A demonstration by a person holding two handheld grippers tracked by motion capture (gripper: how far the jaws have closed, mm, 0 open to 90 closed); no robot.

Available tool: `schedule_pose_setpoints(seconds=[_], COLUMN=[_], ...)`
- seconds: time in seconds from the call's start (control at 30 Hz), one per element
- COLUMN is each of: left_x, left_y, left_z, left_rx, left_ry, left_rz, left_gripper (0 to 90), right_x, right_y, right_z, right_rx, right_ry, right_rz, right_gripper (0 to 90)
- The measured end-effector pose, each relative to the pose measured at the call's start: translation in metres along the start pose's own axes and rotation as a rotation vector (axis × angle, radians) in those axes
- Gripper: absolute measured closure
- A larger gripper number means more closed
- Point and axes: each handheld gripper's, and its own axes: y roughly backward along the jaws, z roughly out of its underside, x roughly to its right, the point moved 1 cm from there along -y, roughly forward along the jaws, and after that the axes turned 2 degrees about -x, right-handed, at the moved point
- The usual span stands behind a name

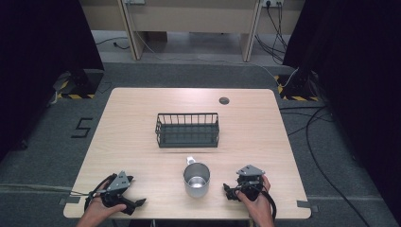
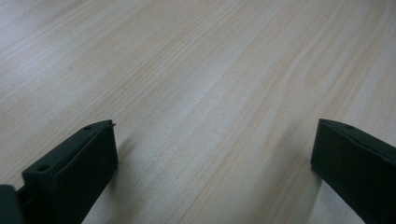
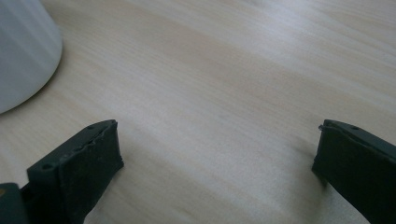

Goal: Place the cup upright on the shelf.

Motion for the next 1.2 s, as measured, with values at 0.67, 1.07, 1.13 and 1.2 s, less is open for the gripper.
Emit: schedule_pose_setpoints(seconds=[0.67, 1.07, 1.13, 1.2], left_x=[0.0, 0.0, 0.0, 0.0], left_y=[0.0, 0.0, 0.0, 0.0], left_z=[0.0, 0.0, 0.0, 0.0], left_rx=[0.0, 0.0, 0.0, 0.0], left_ry=[0.0, -0.001, 0.0, 0.0], left_rz=[0.0, 0.0, 0.0, 0.0], left_gripper=[0.0, 0.0, 0.0, 0.0], right_x=[-0.023, -0.042, -0.044, -0.047], right_y=[0.034, 0.049, 0.051, 0.052], right_z=[0.003, -0.009, -0.011, -0.012], right_rx=[0.155, 0.247, 0.262, 0.275], right_ry=[0.083, 0.123, 0.125, 0.13], right_rz=[-0.104, -0.159, -0.167, -0.175], right_gripper=[15.1, 15.1, 15.1, 15.1])
